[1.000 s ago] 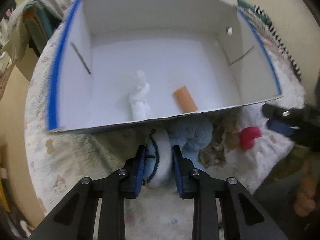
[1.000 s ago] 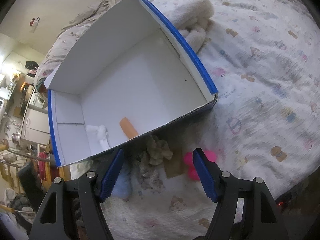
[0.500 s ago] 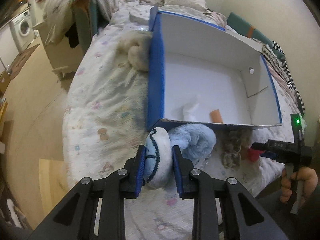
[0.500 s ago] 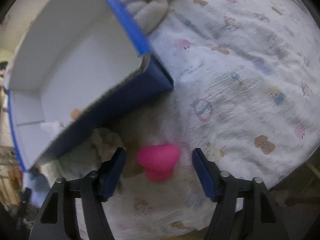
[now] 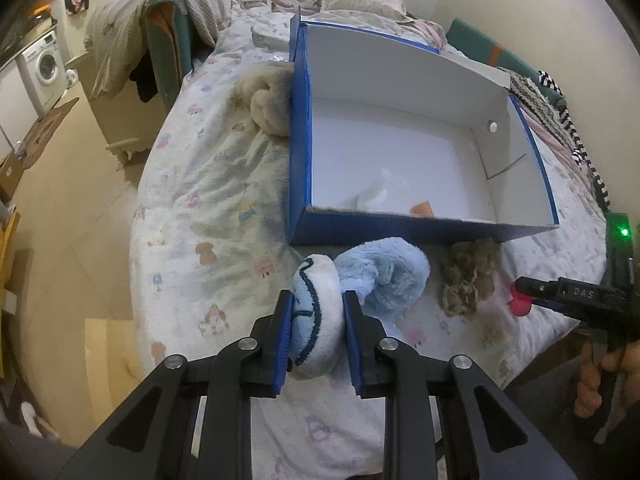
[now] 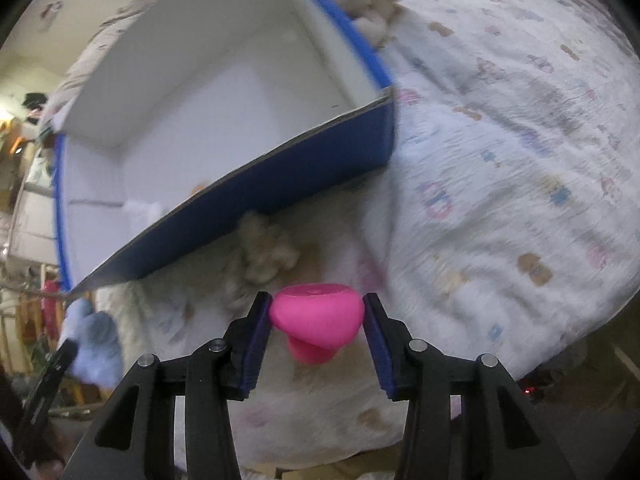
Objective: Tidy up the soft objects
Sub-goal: 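Carry the blue plush and pink toy into the box with both tools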
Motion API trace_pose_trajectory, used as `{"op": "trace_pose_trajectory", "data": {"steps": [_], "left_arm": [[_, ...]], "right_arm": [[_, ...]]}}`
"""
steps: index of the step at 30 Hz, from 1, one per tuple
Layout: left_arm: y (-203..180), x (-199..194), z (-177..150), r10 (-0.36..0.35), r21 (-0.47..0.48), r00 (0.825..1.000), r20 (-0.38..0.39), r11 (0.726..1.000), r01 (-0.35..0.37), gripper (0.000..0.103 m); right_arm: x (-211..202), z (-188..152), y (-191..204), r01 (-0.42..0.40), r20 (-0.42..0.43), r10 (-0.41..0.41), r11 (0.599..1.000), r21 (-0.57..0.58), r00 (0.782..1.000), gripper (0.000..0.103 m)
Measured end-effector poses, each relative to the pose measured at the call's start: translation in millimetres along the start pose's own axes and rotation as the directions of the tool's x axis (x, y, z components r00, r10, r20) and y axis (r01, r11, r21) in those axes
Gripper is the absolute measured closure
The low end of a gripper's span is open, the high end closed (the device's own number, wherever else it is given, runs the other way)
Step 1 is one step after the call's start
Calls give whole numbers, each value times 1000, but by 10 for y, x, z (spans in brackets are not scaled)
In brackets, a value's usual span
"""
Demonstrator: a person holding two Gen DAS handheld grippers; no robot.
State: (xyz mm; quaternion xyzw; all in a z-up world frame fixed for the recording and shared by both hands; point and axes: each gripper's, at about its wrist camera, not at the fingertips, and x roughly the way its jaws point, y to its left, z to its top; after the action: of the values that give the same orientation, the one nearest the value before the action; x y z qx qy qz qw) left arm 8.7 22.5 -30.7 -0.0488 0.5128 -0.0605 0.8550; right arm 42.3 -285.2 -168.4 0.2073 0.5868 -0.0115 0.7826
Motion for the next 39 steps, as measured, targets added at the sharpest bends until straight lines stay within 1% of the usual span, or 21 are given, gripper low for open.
{"op": "trace_pose_trajectory", "data": {"steps": [4, 6, 7, 10, 13, 17, 21, 23, 26, 28, 33, 37, 39], "left_arm": [[-90, -104, -91, 20, 14, 1000, 19, 1000, -20, 81], [-133, -168, -77, 17, 12, 999, 27, 1000, -17, 81], [-162, -215, -53, 17, 13, 999, 37, 1000, -18, 81], [-244, -382, 81, 14, 18, 997, 80, 1000, -15, 81], [-292, -489, 246, -2, 12, 994, 107, 1000, 0, 81], [-363, -551, 552, -4, 20, 990, 139, 1000, 1, 81], [-436, -496, 787, -5, 31, 990, 140, 1000, 1, 81], [-512, -442, 899, -4, 57, 990, 141, 998, -4, 81], [-576, -343, 1012, -2, 72, 991, 137, 997, -8, 81], [-596, -227, 1091, 1, 72, 992, 125, 997, -10, 81], [-614, 66, 1220, 17, 72, 995, 100, 997, -24, 81], [-622, 308, 1315, 29, 71, 996, 84, 997, -35, 81], [-629, 411, 1329, 34, 73, 996, 81, 997, -40, 81]], "right_arm": [[-135, -216, 171, -61, 14, 62, 997, -47, 998, 55], [-202, -319, 276, -102, 27, 104, 993, -63, 994, 55], [-264, -375, 302, -122, 33, 125, 990, -71, 992, 55], [-358, -400, 407, -164, 46, 169, 982, -93, 985, 55], [-474, -392, 573, -199, 65, 208, 973, -118, 976, 55], [-685, -150, 621, -228, 92, 243, 962, -153, 966, 55], [-854, 10, 710, -238, 120, 261, 954, -181, 958, 55], [-875, 129, 832, -242, 127, 269, 951, -191, 955, 55], [-928, 267, 883, -262, 133, 291, 944, -199, 947, 55], [-935, 352, 907, -256, 142, 287, 945, -205, 947, 55], [-812, 571, 919, -241, 147, 273, 948, -206, 951, 55], [-585, 748, 914, -234, 133, 261, 953, -194, 956, 55], [-495, 803, 916, -216, 138, 245, 957, -196, 960, 55]]}}
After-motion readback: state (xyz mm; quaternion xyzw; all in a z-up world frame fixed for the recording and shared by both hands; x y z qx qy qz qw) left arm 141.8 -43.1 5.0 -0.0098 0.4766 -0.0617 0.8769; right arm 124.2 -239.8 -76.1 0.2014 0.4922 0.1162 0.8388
